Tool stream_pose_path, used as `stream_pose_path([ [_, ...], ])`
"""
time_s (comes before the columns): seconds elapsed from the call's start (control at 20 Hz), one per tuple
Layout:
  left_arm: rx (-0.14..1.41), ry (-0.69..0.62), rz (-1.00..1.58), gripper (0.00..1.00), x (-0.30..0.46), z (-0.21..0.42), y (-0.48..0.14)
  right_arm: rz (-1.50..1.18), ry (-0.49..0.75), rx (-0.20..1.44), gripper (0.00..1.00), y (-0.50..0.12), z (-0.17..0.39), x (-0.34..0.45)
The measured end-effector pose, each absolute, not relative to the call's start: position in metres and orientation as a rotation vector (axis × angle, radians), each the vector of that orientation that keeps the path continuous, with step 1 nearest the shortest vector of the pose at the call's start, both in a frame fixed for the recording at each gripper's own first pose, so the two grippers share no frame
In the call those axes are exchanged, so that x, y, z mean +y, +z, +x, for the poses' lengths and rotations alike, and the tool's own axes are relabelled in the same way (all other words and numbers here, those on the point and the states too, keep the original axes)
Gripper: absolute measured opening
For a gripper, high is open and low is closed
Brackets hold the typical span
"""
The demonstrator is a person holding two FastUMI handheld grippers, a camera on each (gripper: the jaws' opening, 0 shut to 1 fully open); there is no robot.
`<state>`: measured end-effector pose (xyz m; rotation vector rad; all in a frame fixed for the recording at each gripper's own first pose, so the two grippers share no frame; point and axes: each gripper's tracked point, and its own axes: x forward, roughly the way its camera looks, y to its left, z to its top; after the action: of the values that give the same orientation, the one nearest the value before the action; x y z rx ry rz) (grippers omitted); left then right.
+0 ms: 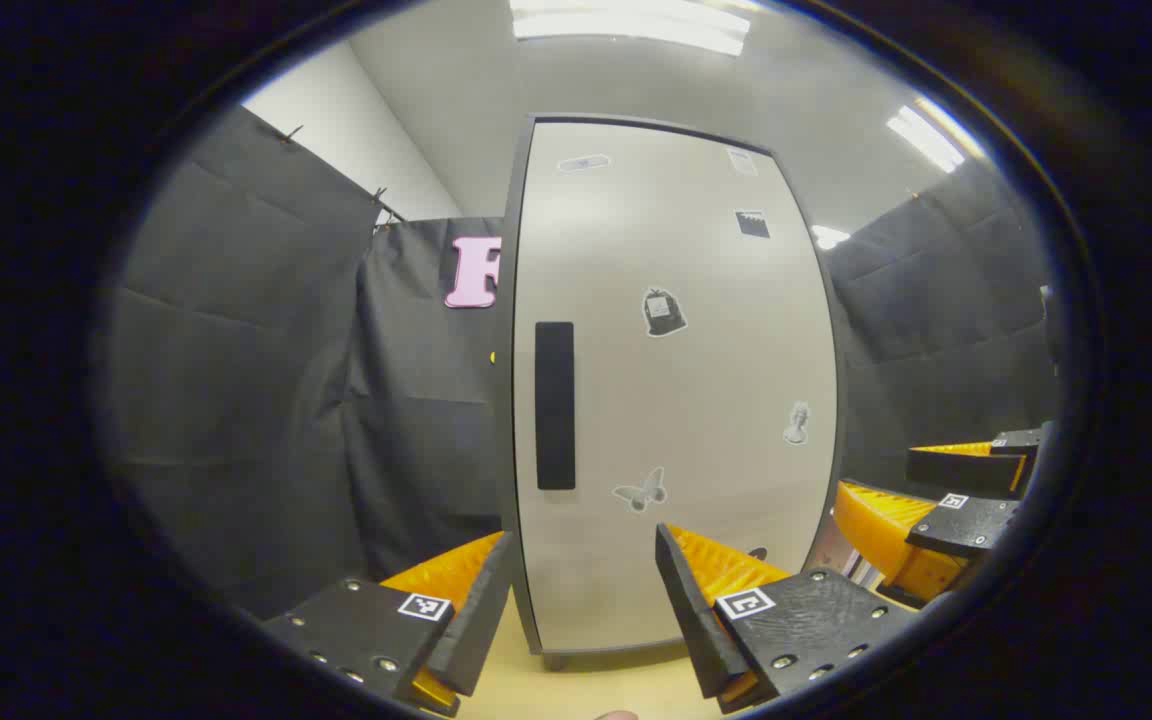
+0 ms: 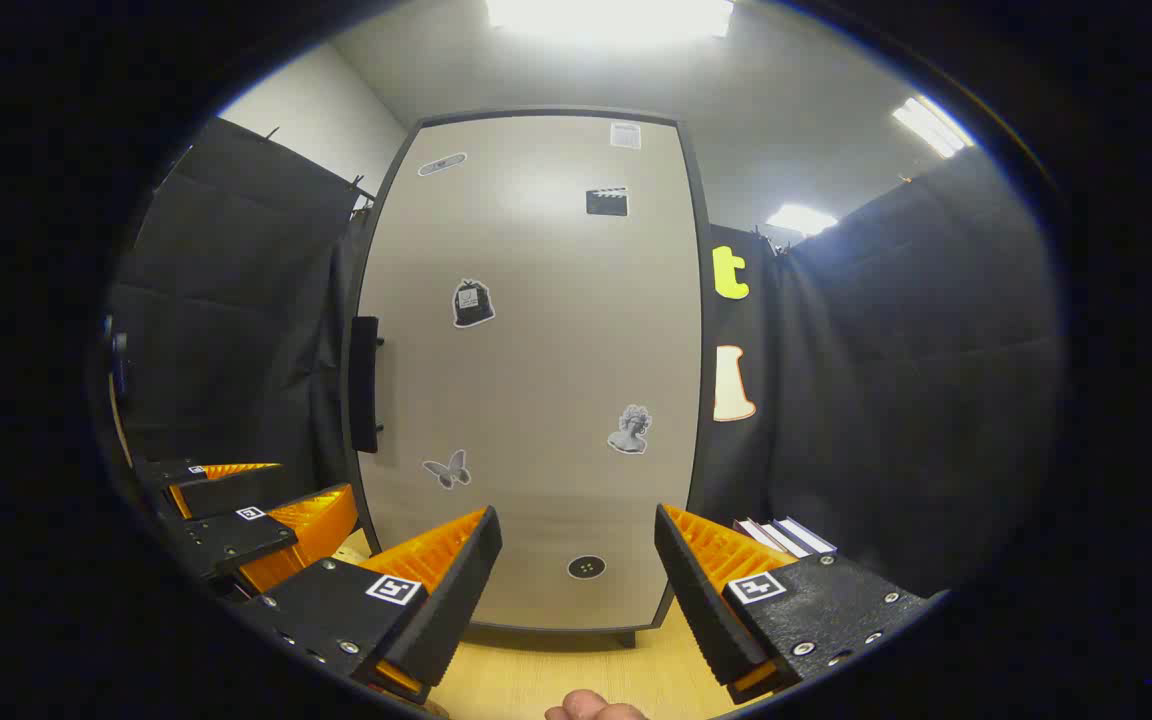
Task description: Open the cabinet door with the right hand, grasp the bottle in the cabinet with the left hand and place it on the coaster, then close the cabinet door with the right hand.
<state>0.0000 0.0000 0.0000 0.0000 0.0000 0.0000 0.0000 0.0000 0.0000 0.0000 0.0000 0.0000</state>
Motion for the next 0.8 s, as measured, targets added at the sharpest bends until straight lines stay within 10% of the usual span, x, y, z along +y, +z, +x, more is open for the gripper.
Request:
stream_pose_path([
  [0.8, 0.000, -0.033, 0.007, 0.81, -0.0107, -0.0092, 0.0051, 0.018, -0.017, 0.011, 0.95, -0.0030, -0.0043, -0.0040],
])
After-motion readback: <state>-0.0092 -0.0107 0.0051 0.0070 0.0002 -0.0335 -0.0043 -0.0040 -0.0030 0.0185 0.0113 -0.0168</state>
